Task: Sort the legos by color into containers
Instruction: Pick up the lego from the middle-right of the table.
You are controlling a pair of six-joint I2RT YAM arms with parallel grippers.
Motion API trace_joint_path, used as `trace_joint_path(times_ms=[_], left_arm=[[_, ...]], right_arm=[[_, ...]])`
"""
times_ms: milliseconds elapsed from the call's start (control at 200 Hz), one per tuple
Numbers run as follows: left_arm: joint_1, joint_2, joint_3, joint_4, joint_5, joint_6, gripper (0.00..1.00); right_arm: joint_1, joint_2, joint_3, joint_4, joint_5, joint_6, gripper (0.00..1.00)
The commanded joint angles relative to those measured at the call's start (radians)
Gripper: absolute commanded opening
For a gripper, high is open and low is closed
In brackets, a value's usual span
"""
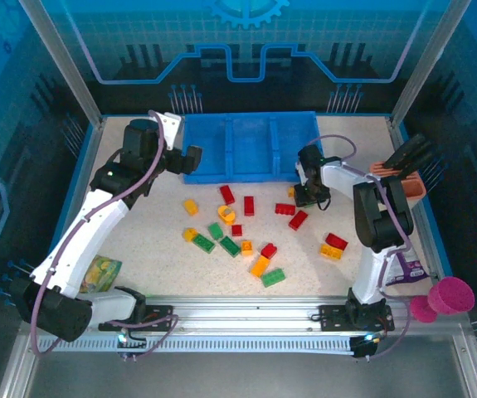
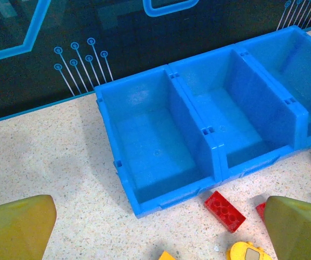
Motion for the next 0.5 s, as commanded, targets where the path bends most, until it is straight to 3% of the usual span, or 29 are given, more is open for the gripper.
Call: trace_joint_path(times_ms=[0,175,495], left_arm=[[-0.003,0.011,-0.017,-0.007,-0.016,0.022,0.99],[-0.003,0.014,-0.019,-0.012,-0.013,0.021,0.99],[-0.003,-0.019,-0.035,0.008,-0.025,0.037,0.99]], right_arm=[[0.012,0.034,0.014,-0.038,0.009,-0.006,0.36],[0.018,-0.017,0.009,-0.081,0.020,-0.003,0.24],[0.036,-0.244,0.094,-0.115,0.046,-0.005,0.21]])
